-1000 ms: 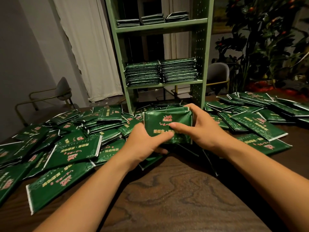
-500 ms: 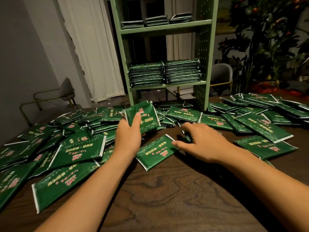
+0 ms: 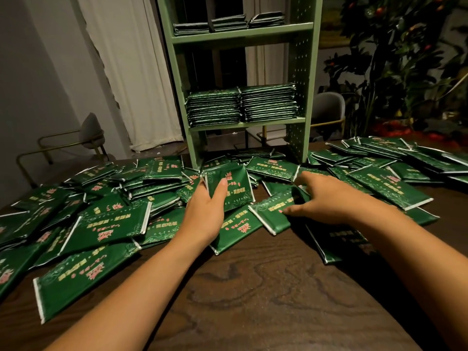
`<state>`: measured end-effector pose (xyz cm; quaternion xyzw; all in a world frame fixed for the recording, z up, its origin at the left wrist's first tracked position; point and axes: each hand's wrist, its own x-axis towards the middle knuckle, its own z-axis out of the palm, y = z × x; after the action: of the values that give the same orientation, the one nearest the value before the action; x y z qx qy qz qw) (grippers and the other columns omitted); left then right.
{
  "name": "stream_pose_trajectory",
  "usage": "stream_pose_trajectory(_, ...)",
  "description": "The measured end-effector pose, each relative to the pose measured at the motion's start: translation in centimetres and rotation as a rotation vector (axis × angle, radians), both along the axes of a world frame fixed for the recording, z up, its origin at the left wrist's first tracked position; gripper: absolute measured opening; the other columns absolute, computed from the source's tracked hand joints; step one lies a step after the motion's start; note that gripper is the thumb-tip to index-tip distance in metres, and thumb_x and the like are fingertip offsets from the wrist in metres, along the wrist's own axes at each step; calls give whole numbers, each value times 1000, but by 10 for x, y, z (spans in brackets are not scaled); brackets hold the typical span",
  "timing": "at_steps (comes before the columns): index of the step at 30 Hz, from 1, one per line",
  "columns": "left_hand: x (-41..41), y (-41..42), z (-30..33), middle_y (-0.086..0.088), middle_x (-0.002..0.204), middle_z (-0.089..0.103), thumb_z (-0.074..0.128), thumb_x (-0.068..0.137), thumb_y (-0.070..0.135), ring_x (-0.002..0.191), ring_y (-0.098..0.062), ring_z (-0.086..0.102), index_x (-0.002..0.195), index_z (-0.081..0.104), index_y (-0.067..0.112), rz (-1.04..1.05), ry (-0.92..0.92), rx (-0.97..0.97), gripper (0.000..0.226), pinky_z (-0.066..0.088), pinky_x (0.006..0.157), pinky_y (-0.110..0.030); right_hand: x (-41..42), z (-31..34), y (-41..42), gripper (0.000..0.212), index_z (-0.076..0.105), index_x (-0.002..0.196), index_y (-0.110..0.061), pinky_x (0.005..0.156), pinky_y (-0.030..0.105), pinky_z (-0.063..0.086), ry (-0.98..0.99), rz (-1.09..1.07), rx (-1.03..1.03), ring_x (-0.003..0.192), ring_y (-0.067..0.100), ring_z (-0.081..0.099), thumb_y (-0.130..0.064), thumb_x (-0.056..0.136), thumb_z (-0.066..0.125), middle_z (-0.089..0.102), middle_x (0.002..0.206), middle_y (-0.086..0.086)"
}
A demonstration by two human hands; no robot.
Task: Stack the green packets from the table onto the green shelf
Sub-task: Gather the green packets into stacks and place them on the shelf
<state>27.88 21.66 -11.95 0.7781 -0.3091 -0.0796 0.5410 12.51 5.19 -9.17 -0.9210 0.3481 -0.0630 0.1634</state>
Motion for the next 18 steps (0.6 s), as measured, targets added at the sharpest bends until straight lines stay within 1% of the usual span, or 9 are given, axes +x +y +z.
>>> stream_pose_trajectory(3,3,-2,-1,6,101,63,43,104,50,92,-9,57,110,59,23,20,61,-27,32,39,71,-29,4,-3,5,80,46,138,-25,88,35,49,-83,15,58,112,23,58,-59,74,79,60,127,3)
stream_pose_trajectory(5,5,-2,0,3,105,62,43,103,52,97,-15,58,112,58,21,38,115,-37,36,39,77,-32,9,-8,12,75,49,134,-27,79,30,45,-137,71,84,100,18,58,-58,73,80,59,111,-2)
stream_pose_trajectory(8,7,-3,0,1,116,62,45,102,53,111,-22,57,121,58,18,40,176,-70,42,40,92,-36,19,-14,21,65,52,128,-30,78,26,42,-215,169,82,94,12,57,-53,75,81,59,109,-5)
stream_pose_trajectory(10,7,-4,1,1,113,62,47,102,52,112,-25,58,110,59,21,40,209,-110,34,43,97,-39,21,-15,25,54,55,123,-29,80,27,46,-267,233,61,93,11,58,-47,78,80,58,110,-8)
stream_pose_trajectory(12,7,-4,3,4,100,59,48,103,49,106,-26,59,92,52,24,53,223,-146,27,45,95,-40,20,-16,24,43,58,117,-29,90,31,51,-289,326,56,101,12,60,-40,82,79,57,114,-8)
stream_pose_trajectory(13,6,-3,6,7,93,54,47,104,47,100,-23,57,87,47,25,72,217,-150,28,45,88,-37,19,-16,24,41,60,117,-30,97,32,50,-272,379,68,108,11,59,-38,82,79,54,120,-8)
stream_pose_trajectory(15,3,0,11,10,86,44,44,105,48,85,-15,49,85,43,23,106,176,-142,31,38,71,-31,14,-13,25,48,60,124,-33,108,24,40,-187,484,90,125,6,48,-32,81,79,44,137,-11)
stream_pose_trajectory(16,3,1,12,8,88,46,42,105,49,85,-15,48,88,46,21,113,146,-130,33,36,67,-30,12,-11,27,54,57,131,-34,110,21,34,-128,527,105,132,4,41,-29,81,78,37,145,-14)
stream_pose_trajectory(18,2,2,12,7,91,52,42,104,50,84,-12,51,93,50,22,110,87,-99,32,36,67,-31,13,-10,31,66,47,142,-38,111,20,26,-43,576,124,141,1,28,-27,83,74,23,156,-18)
